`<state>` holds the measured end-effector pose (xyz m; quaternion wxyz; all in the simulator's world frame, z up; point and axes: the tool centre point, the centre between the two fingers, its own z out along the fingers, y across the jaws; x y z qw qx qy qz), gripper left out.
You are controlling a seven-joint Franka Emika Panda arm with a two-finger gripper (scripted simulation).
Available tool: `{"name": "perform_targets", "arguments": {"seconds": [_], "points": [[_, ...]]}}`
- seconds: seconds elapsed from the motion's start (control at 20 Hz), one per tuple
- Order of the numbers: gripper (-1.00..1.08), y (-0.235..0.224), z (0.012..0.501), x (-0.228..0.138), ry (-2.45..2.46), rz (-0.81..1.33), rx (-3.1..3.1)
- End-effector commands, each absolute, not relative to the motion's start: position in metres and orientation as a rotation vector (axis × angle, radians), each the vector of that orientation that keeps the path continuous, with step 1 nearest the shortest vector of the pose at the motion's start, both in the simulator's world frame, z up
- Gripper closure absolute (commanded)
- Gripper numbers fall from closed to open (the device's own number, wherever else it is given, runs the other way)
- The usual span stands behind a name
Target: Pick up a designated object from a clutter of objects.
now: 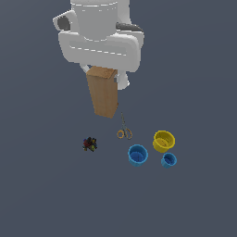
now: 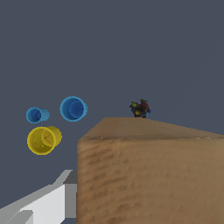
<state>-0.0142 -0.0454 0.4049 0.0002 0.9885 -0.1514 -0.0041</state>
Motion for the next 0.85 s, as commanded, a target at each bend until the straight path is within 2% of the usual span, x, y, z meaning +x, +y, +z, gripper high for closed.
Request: {"name": "perform_targets", "arguments": {"seconds": [0.0, 0.4, 0.8], "points": [[1.08, -0.048, 0.432, -0.017, -0.475, 0.0, 3.106], [1.08, -0.053, 0.478, -0.021, -0.475, 0.0, 3.106], [1.08, -0.054, 0.492, -0.021, -0.475, 0.0, 3.105]]}}
